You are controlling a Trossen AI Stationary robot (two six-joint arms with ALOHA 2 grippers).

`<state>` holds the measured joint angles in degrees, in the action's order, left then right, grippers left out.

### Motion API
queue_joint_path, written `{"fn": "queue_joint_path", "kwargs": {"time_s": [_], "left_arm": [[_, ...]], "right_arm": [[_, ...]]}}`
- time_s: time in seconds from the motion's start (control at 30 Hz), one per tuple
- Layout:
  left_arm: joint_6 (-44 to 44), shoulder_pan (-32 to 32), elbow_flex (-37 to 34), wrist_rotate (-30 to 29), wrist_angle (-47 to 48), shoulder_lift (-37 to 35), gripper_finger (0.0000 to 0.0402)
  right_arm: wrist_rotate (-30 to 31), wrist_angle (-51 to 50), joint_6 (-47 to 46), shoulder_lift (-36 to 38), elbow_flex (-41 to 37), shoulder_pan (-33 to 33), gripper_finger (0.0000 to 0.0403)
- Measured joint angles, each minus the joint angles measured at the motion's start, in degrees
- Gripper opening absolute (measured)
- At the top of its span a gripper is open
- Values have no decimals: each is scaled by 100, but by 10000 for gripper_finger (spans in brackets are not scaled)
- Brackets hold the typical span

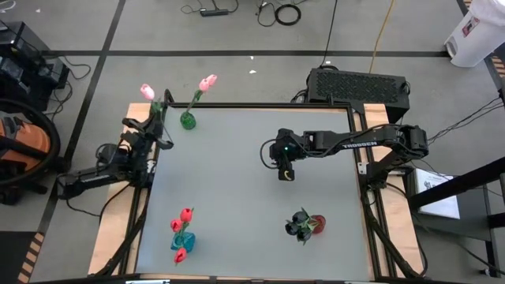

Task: Sort flowers into vase by color
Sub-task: Put the pink flower into the green vase

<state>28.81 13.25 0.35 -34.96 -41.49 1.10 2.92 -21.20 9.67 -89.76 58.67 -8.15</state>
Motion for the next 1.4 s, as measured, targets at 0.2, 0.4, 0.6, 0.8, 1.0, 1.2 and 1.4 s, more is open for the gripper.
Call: {"fn": "queue_joint_path", "kwargs": {"time_s": [0.2,0.4,0.6,0.8,1.0,1.2,1.4], "left_arm": [[-132,714,-3,516,33,0,6],[-649,1523,-3,1255,-24,138,6],[-1345,2317,-5,1751,-144,682,6],[-1649,2906,-1,2256,-938,1612,6],[-1656,3267,207,2546,-1511,2529,6],[-1657,3444,452,2620,-2016,3281,6],[-1880,3722,704,2809,-2371,3926,6]], "right_arm": [[0,1,0,0,0,-2,187],[0,-1,0,0,0,-2,187],[0,1,0,0,0,-2,187],[0,1,0,0,0,-2,187],[0,1,-1,0,0,-1,187],[0,1,0,0,0,-1,187],[0,1,0,0,0,-2,187]]}}
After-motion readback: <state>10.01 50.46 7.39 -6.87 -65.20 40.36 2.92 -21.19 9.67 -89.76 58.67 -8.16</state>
